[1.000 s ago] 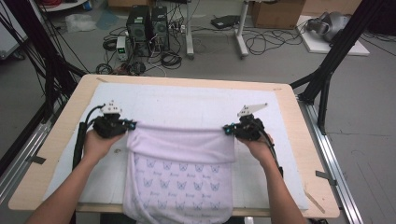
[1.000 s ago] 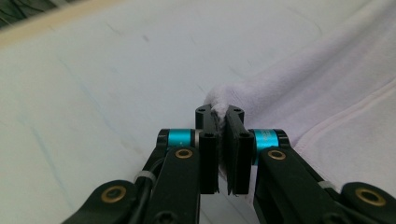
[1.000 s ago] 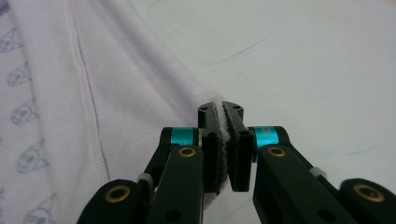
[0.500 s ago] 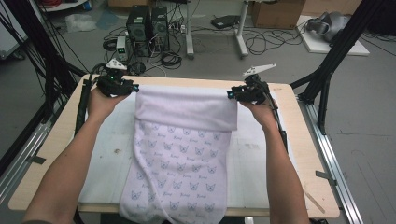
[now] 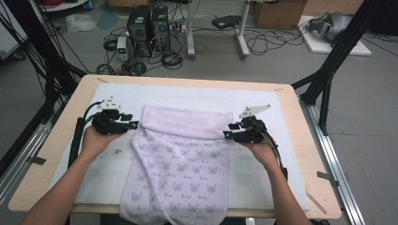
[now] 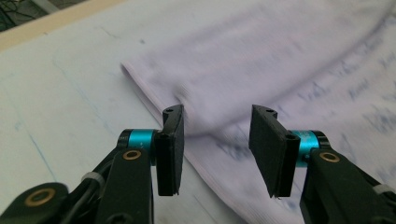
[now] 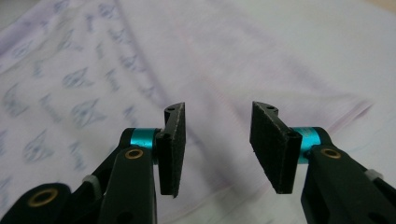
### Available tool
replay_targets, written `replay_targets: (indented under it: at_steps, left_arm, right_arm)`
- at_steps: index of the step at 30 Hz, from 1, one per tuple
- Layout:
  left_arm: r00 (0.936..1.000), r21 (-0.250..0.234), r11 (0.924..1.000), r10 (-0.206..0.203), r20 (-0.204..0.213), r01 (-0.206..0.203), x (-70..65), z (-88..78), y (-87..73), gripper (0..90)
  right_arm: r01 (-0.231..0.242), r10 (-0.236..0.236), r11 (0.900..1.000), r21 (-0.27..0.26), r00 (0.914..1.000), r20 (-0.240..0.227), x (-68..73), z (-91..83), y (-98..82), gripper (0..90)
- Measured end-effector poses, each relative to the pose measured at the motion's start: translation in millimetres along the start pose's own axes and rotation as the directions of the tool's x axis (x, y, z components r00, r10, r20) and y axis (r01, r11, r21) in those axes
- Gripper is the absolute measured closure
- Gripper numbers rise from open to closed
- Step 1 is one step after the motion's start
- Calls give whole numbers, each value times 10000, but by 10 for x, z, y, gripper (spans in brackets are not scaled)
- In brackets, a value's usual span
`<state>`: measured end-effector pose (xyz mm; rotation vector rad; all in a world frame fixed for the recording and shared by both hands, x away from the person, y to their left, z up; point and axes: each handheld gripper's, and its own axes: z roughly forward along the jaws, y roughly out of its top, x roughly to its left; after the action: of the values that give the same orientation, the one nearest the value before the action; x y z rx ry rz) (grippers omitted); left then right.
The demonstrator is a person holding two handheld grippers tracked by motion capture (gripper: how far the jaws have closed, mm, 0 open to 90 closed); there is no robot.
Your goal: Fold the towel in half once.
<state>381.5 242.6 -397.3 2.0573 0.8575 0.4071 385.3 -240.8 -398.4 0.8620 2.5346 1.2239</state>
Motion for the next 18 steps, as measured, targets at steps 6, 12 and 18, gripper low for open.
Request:
replay_targets:
  at_steps: [6,12,18]
  left_arm:
    - [9980,-190,9994,283,562,-273,-302,-190,-365,540]
    - [9941,-51,9979,654,863,-652,-590,-381,-678,517]
    - [9799,364,9921,1126,1646,-1201,-843,-490,-865,532]
  right_arm:
    - [716,-718,9974,-53,9959,-545,379,-99,-197,543]
    - [1063,-1095,9938,-316,9862,-1245,711,-202,-430,549]
    - [1430,-1402,9897,-5,9694,-2015,959,-131,-660,597]
